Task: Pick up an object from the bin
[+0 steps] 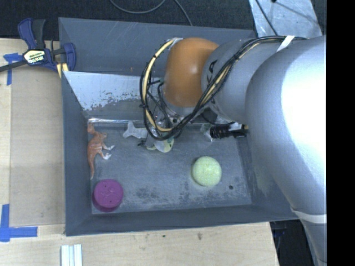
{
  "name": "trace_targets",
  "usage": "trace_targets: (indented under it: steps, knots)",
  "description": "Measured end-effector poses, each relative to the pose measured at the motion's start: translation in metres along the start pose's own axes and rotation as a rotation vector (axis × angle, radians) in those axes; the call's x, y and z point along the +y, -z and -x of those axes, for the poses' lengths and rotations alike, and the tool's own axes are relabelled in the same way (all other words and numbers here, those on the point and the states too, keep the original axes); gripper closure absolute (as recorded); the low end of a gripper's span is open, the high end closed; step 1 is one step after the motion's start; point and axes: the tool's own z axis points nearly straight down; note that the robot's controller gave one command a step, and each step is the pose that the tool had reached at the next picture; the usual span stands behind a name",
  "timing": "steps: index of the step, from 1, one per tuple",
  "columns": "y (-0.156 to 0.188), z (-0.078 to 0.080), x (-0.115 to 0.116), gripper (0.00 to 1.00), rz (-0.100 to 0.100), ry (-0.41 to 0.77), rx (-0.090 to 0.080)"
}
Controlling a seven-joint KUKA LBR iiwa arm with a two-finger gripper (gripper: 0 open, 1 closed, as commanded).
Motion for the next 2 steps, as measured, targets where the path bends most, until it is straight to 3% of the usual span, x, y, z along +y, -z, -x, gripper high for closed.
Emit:
trace_targets:
  steps: [2]
  knots:
    - [0.0192,0.0002,-0.0003,1.00,-0.001,0.000,0.001]
